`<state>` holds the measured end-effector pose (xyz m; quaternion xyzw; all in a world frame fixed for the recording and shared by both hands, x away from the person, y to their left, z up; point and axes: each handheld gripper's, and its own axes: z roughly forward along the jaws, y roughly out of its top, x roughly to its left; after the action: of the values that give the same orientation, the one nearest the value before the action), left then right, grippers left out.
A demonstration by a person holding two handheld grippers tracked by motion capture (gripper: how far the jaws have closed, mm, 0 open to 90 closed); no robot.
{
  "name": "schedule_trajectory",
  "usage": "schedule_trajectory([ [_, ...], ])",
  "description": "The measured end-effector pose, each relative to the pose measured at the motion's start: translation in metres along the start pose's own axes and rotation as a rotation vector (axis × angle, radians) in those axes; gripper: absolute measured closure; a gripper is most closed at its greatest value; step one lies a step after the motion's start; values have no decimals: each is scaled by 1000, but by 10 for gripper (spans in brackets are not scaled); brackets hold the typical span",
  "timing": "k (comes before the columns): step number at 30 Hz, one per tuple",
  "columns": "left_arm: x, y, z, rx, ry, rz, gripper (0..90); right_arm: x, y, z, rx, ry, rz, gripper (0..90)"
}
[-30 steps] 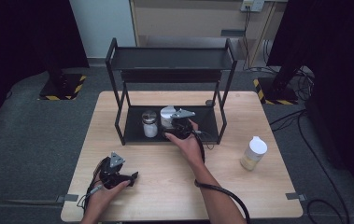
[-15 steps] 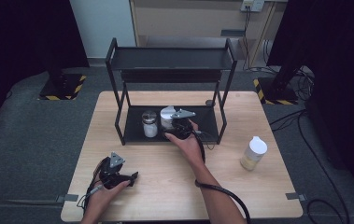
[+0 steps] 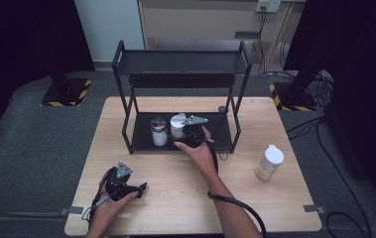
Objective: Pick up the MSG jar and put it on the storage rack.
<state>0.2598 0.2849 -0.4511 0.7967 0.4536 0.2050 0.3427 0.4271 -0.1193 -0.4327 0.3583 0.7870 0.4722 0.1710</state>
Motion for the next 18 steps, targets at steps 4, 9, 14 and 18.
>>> schedule_trajectory([
  [4,0,0,0,0,0,0,34,-1,-2,-1,1,-2,17,81],
  [9,0,0,0,0,0,0,34,-2,-3,-3,-2,-1,22,60],
  [14,0,0,0,1,0,1,34,-2,-5,-5,-3,3,25,50],
  [18,0,0,0,0,0,0,34,-3,-5,-7,-4,9,28,47],
])
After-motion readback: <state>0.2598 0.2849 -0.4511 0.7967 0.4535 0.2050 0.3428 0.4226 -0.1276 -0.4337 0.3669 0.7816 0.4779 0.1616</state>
